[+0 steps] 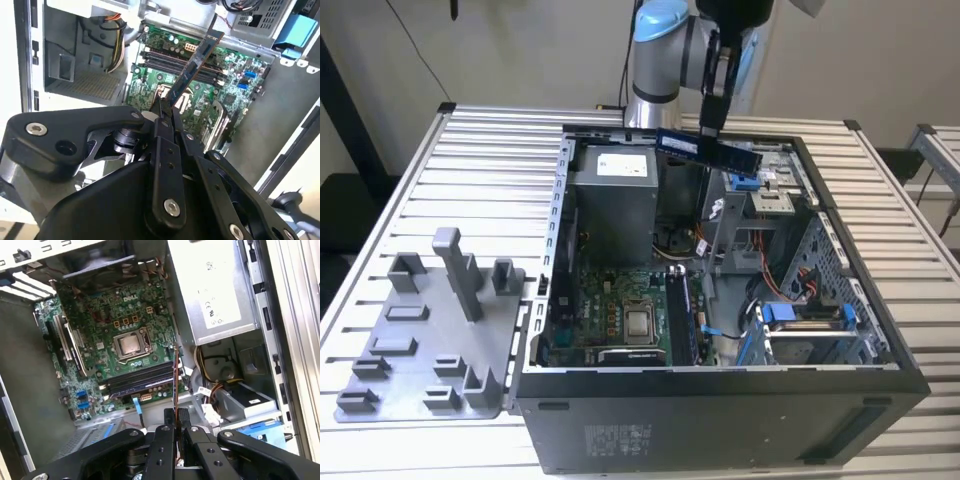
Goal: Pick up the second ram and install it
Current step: 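Insert the second ram into the second slot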
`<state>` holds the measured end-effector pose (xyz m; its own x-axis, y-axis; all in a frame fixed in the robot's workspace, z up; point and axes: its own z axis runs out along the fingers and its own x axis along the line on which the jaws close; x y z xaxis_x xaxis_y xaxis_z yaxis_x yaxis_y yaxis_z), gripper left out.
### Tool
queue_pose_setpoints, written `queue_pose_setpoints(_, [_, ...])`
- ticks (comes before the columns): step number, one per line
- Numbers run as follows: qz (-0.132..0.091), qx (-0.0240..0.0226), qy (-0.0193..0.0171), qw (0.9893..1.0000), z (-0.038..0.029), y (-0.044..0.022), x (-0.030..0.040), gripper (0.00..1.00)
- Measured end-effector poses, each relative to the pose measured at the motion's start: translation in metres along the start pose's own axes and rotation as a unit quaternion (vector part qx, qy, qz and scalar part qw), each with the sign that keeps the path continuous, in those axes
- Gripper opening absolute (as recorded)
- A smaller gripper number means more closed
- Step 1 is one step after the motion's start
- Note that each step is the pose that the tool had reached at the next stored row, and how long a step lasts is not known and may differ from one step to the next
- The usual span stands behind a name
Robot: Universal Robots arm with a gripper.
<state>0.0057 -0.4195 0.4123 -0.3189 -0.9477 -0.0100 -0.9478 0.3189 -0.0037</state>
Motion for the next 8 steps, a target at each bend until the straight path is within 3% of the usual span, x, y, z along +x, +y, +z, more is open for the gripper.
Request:
queue_pose_setpoints(4, [0.032, 0.0003, 0.0001, 0.9995, 0.0002, 0.0000, 0.0000, 0.14])
queue_pose_setpoints(8, [0.066, 0.0006, 0.0002, 0.9978, 0.0005, 0.0000, 0.0000, 0.14])
